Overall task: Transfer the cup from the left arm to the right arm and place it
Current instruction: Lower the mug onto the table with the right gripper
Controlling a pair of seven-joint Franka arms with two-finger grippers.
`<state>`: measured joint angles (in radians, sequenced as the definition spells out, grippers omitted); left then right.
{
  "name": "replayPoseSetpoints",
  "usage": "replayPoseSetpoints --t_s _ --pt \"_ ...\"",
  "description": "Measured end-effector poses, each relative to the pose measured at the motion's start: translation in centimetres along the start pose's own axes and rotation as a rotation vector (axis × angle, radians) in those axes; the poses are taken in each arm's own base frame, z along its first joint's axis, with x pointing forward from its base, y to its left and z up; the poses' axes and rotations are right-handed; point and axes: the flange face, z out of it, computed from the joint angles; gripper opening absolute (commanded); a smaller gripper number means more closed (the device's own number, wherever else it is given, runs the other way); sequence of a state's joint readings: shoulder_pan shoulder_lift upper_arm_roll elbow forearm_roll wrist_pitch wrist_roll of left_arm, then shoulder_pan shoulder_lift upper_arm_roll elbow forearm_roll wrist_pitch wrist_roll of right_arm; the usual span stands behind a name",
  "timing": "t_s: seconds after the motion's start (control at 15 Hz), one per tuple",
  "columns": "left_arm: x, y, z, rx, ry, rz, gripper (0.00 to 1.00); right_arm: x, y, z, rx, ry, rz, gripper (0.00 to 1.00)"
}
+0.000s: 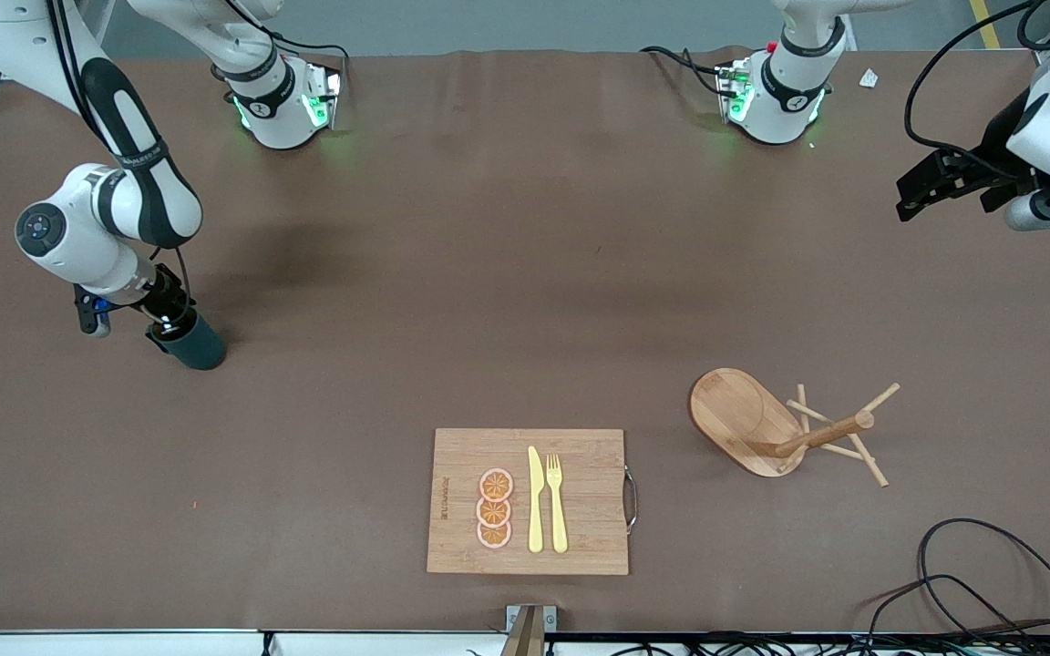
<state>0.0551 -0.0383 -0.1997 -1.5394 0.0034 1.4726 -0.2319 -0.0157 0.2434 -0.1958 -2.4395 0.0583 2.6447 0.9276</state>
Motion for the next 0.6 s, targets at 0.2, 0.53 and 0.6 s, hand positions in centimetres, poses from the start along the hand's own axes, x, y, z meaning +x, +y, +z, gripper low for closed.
replayPoseSetpoints --t_s 0.2,0.53,0.6 --pt "0.0 0.0 0.0 0.000 0.000 0.002 1.00 0.5 -1.1 -1.7 -0.021 -0.024 -0.016 1.00" --pt "0.0 0.0 0.0 0.000 0.000 0.002 1.00 1.9 -4.2 -9.0 -0.106 -0.117 -0.067 1.00" --pt "0.0 0.0 0.0 0.000 0.000 0.002 1.00 2.0 -5.0 -11.2 -0.119 -0.133 -0.088 1.00"
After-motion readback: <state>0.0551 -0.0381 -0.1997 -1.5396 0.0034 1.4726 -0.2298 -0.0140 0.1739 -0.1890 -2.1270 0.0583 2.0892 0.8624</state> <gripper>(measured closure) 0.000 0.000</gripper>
